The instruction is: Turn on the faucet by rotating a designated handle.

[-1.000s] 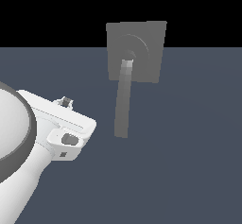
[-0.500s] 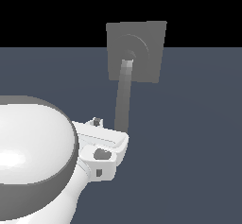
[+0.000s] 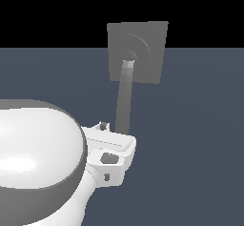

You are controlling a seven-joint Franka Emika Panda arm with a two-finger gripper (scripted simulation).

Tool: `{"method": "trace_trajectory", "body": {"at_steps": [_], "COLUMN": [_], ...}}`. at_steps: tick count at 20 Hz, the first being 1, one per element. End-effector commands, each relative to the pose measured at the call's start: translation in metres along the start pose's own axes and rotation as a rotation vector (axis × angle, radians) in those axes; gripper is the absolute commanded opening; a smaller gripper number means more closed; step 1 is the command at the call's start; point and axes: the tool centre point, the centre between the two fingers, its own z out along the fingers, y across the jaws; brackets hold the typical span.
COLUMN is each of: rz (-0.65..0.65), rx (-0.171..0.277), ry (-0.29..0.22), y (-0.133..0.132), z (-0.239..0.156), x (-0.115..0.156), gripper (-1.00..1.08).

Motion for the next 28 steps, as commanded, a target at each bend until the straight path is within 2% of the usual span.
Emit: {"method": "trace_trajectory", "body": {"at_steps": [1,28], "rz": [0.0,-0.002], "rx": [-0.001,-0.001], "ry": [0.0,-0.001], "y": [0.007,0.104], "z": [0.0,0.0], "x": [0.001,0.008], "gripper": [-1.0,-1.0]}}
